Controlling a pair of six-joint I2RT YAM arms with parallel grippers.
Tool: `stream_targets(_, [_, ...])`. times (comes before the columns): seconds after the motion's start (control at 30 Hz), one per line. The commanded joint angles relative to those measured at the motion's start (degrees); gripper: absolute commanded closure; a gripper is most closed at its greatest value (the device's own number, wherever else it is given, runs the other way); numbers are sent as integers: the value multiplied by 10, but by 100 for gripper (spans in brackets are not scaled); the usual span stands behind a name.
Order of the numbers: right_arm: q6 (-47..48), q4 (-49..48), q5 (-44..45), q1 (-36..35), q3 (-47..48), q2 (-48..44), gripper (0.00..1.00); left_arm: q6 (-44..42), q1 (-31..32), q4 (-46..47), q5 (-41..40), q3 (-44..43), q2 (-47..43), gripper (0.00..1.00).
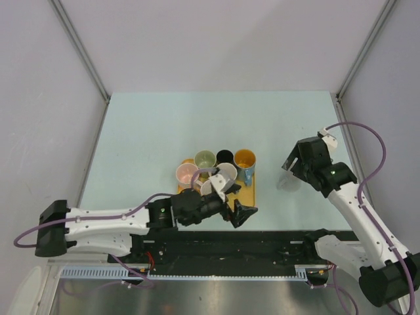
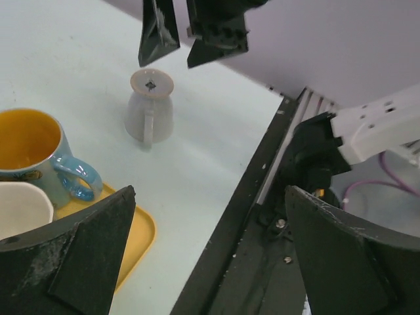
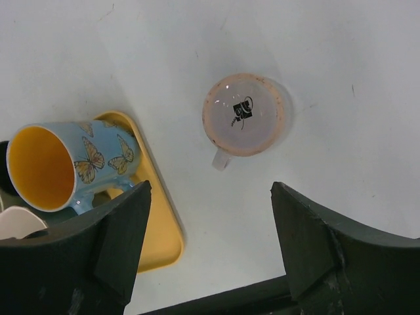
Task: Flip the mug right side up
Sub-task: Turn over the cup at the center of the board.
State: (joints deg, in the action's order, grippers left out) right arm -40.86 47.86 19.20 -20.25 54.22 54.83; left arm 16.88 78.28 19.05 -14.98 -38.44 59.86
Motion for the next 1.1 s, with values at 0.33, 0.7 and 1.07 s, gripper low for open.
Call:
stream_targets(0.33, [8,53,19,76,73,-121,22,-109,-115,-114,278,-282,389,0])
stream_targets(0.7, [47,61,-3,77,73,-183,21,-167,-124,-227,306,-525,592,5])
stream_targets(1.07, [51,53,13,65,73,-191,21,-167,-196,-319,306,-615,644,5])
